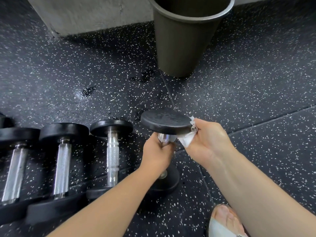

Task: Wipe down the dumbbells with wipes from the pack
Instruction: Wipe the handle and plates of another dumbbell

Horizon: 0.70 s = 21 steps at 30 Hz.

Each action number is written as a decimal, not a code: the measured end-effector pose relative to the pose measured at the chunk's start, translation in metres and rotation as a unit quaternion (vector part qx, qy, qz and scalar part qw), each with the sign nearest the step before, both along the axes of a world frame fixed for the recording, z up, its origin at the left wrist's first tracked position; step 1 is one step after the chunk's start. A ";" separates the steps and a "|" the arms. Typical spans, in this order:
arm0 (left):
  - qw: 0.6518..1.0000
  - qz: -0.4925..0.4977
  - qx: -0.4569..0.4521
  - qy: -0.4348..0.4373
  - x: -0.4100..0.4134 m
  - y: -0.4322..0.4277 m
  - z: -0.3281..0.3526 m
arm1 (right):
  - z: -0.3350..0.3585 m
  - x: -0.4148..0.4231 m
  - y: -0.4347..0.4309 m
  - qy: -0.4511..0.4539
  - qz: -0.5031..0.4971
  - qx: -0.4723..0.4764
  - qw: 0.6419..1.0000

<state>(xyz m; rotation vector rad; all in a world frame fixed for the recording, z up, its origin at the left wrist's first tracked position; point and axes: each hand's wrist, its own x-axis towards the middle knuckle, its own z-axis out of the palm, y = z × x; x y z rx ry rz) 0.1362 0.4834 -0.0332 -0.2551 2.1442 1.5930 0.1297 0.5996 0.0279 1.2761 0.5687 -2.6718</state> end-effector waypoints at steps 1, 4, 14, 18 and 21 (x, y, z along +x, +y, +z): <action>1.000 0.004 0.012 -0.014 -0.002 -0.001 0.000 | 0.000 -0.002 0.000 -0.001 0.007 -0.001 1.000; 0.998 0.003 0.035 -0.049 -0.006 -0.004 0.001 | -0.006 -0.015 -0.001 -0.013 0.039 0.009 0.999; 1.000 -0.014 0.003 0.003 -0.005 -0.002 -0.008 | 0.000 0.002 -0.002 0.023 -0.047 -0.027 0.998; 0.999 -0.029 0.024 -0.021 -0.012 -0.002 -0.004 | 0.019 0.006 -0.007 0.049 -0.054 -0.040 0.997; 0.996 -0.059 0.017 -0.060 -0.017 -0.005 -0.008 | 0.003 -0.013 0.000 -0.022 0.028 0.037 0.999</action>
